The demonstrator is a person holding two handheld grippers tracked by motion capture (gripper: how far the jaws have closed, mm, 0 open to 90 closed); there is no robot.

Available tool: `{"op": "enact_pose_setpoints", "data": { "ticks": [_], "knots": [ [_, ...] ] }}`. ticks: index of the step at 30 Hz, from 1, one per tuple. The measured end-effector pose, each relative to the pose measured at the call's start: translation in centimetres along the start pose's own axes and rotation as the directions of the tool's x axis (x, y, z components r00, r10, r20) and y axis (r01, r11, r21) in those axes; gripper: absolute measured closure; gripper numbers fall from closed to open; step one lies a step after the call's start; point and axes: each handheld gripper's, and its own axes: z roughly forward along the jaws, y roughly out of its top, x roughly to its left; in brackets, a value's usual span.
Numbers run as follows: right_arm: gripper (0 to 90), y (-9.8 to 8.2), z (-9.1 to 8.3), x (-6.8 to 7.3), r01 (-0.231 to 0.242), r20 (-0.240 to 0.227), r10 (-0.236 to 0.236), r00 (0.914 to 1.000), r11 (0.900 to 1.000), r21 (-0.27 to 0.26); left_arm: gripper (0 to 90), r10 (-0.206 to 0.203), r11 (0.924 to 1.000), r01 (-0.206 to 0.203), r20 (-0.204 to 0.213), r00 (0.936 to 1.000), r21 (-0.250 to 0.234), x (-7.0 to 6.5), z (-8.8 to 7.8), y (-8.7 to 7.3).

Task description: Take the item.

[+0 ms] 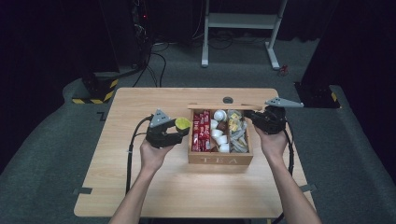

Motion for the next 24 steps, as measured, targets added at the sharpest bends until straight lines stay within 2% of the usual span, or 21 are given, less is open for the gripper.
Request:
{"op": "enact_pose_setpoints", "data": {
  "ticks": [4,10,24],
  "knots": [
    [89.1,0.1,0.1,0.0,0.001,0.002,-0.001,1.0000,1.000,0.003,41.0,-0.041,0.9991,0.041,-0.007,0.9991,-0.013,1.0,-0.6,-0.3],
    [89.3,0.1,0.1,0.2,0.013,0.004,-0.013,0.9999,1.000,0.007,41.1,-0.063,0.9978,0.062,-0.028,0.9977,-0.025,2.1,-1.8,-0.9],
    [89.3,-0.1,0.2,0.3,0.018,0.007,-0.018,0.9998,1.000,0.011,41.0,-0.134,0.9902,0.130,-0.089,0.9869,-0.049,4.4,-3.7,-3.2]
  ]
}}
